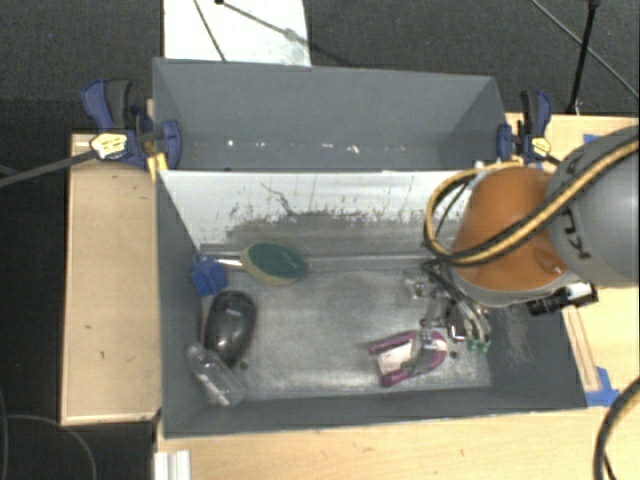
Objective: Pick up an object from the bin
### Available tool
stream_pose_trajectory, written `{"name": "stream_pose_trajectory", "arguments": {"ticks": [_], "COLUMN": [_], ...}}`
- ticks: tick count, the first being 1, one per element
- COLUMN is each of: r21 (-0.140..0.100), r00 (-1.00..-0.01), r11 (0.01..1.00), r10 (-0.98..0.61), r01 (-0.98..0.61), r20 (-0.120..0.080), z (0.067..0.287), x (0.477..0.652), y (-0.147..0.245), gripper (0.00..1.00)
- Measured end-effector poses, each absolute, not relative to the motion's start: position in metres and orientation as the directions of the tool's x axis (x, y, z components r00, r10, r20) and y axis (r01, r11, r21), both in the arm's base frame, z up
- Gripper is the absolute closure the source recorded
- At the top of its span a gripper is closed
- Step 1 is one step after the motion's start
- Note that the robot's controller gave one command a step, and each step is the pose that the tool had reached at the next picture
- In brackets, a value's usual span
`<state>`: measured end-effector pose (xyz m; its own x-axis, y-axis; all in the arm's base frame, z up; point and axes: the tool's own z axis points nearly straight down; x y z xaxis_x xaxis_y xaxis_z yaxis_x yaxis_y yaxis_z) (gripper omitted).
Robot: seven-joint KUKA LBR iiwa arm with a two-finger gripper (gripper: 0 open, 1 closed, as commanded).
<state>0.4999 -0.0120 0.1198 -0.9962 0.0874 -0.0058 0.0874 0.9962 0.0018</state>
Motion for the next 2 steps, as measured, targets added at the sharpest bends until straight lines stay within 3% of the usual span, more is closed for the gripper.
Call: {"name": "stream_pose_trajectory", "arguments": {"ticks": [1, 2], "r21": [0.000, 0.001], "r00": [-0.999, -0.999], "r11": [0.999, 0.999], "r10": [0.034, 0.034], "r01": [0.034, 0.034], "r20": [-0.002, -0.007], "z": [0.0688, 0.0699], "x": [0.4807, 0.4825], "y": [-0.0276, -0.0275], "gripper": [0.00, 0.00]}}
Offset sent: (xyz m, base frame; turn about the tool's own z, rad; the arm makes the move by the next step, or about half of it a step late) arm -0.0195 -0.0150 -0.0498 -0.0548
